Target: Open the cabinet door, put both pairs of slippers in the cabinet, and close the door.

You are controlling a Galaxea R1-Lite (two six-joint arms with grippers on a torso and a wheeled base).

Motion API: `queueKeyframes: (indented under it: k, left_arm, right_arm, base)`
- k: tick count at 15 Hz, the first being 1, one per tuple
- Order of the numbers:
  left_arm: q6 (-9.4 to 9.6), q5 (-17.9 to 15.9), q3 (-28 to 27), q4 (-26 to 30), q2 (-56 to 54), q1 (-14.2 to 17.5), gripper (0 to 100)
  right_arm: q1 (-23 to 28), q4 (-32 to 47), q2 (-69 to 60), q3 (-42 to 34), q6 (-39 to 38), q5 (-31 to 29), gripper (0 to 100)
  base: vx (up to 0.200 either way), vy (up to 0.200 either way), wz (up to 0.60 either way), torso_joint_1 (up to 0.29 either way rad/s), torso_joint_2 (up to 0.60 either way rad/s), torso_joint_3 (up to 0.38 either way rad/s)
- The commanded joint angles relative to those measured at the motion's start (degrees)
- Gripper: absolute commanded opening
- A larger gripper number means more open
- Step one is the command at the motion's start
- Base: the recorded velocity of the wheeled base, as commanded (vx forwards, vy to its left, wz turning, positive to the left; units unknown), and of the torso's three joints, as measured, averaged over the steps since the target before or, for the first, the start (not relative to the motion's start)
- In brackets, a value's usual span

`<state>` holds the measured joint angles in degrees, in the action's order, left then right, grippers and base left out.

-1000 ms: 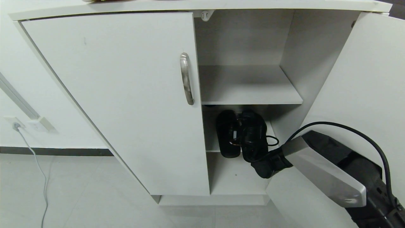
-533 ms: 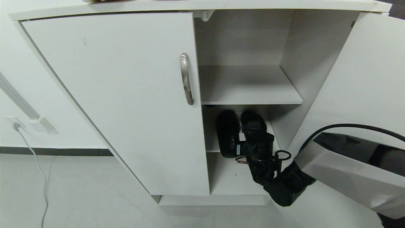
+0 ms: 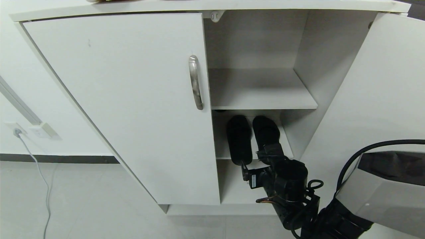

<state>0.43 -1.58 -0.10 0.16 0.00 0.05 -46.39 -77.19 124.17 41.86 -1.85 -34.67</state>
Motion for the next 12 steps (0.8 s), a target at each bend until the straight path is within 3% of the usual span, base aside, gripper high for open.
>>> queueKeyframes:
  k: [1,3,12]
  left_arm:
    - [-0.08,0.00,0.01,0.02,0.09,0.04,0]
    - [-0.08,0.00,0.01,0.02,0.09,0.04,0]
    - [-0.16,0.00,0.01,0.02,0.09,0.04,0]
  right_arm:
    - [-0.99,0.11,-1.04,-0.91,0.01,0.04,100]
    - [-1.16,0.02,-1.04,-0.99,0.01,0.04,100]
    - [-0.99,-0.15,-1.13,-1.52,0.01,-0.05,100]
  base:
    - [-0.200,0.000,0.00,0.007,0.00,0.002]
    - [-0.200,0.000,0.00,-0.002,0.00,0.000]
    - [0.000,0.000,0.00,0.000,0.00,0.000]
